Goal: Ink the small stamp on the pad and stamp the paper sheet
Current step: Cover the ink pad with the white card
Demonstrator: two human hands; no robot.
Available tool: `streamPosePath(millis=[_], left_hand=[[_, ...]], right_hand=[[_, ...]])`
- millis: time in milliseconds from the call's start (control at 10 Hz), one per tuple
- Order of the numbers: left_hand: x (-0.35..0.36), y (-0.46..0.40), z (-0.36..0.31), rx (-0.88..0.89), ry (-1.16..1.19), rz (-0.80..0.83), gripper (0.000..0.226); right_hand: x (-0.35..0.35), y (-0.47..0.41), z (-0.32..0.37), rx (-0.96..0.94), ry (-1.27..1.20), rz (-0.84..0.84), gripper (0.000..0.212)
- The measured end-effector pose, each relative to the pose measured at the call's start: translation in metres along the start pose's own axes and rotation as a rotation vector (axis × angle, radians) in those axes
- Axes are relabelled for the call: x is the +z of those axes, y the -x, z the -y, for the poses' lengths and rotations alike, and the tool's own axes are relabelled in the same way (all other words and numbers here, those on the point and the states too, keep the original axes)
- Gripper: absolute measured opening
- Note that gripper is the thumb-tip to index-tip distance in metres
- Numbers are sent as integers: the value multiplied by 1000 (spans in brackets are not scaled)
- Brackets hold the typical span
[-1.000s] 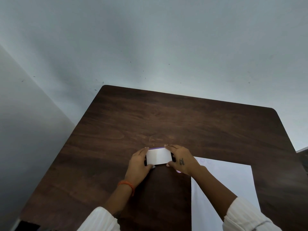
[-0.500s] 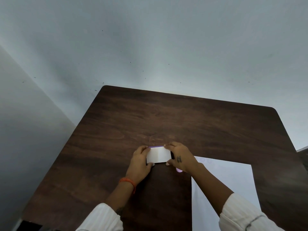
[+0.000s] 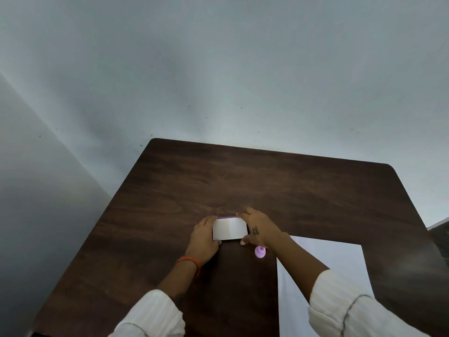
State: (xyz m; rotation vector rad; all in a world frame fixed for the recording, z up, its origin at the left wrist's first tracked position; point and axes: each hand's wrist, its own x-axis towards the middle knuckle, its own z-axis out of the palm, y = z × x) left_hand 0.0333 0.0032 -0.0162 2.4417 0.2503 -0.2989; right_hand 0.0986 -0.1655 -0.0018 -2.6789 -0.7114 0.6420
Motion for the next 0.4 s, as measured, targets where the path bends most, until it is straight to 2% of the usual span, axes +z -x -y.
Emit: streamPosePath(millis=[200,300,400], left_hand=[[-4,-1,-1,-8,23,18,85],[-7,-2,1,36,-15,-27,79],[-13,-3,-11,129,-39,-148,67]], right_hand=[[-4,4,-5,34,-85,-16,86],[-8,9,-9,27,-142,-137,74],[-23,13,-3,13,-188,-277,65]])
